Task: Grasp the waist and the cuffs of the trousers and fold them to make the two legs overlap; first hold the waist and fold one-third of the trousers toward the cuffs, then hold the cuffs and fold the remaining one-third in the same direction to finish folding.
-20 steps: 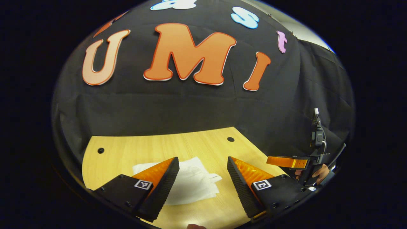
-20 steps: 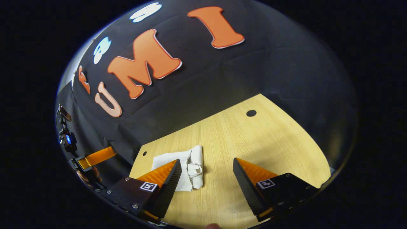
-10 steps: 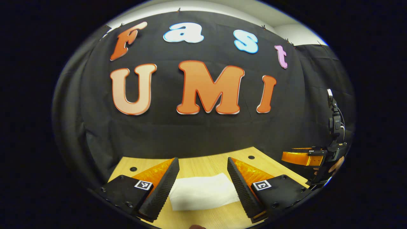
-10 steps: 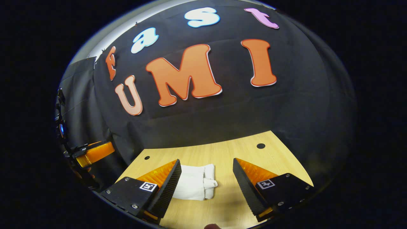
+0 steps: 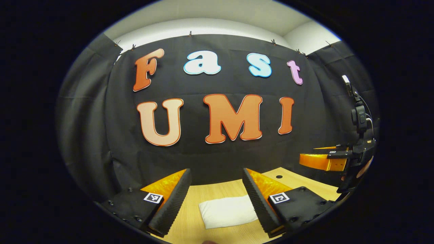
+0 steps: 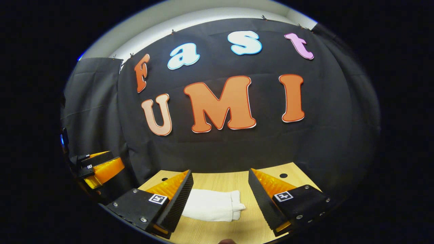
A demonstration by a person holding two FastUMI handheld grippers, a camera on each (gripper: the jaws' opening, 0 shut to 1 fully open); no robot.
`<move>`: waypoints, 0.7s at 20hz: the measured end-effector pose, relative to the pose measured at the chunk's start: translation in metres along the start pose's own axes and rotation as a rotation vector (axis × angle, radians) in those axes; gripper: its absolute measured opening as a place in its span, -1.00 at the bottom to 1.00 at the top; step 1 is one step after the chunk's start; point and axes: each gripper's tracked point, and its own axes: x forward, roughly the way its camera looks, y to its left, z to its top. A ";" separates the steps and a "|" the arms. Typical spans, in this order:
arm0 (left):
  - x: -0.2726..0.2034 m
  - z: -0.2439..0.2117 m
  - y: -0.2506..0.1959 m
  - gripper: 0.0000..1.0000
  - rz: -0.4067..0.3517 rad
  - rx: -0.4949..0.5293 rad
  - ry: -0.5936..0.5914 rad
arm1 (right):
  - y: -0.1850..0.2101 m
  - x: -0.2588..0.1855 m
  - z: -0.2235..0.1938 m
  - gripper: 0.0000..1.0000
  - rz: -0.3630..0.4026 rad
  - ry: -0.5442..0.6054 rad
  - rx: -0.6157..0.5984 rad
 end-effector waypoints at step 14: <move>-0.074 -0.019 -0.016 1.00 0.047 -0.022 -0.005 | 0.001 -0.068 -0.015 0.97 -0.020 0.008 -0.092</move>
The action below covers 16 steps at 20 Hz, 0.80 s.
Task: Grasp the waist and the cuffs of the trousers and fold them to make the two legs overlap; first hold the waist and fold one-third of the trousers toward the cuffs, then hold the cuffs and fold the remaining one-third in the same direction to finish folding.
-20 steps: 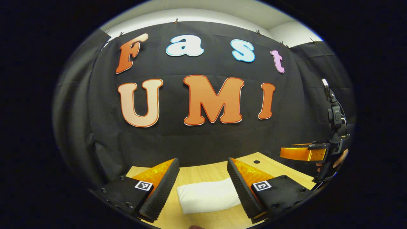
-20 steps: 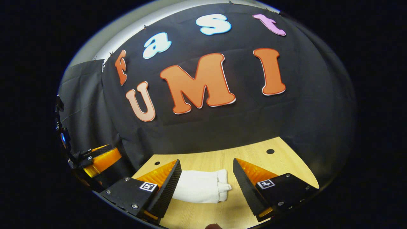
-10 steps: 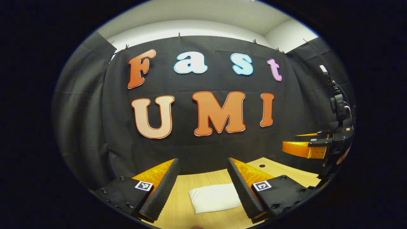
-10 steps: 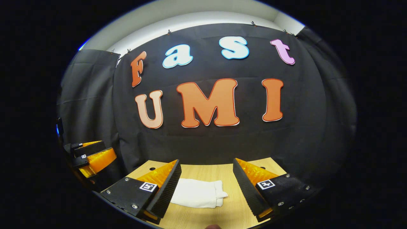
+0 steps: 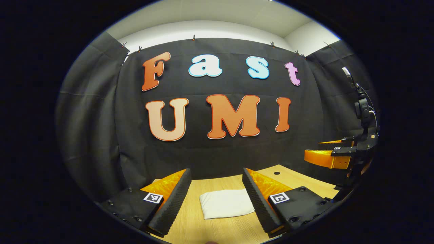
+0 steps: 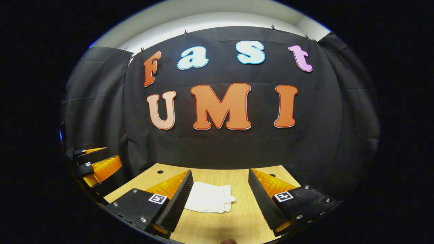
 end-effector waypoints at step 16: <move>-0.070 0.023 -0.042 0.92 0.243 0.012 -0.054 | -0.008 -0.036 -0.006 0.97 0.236 -0.017 -0.072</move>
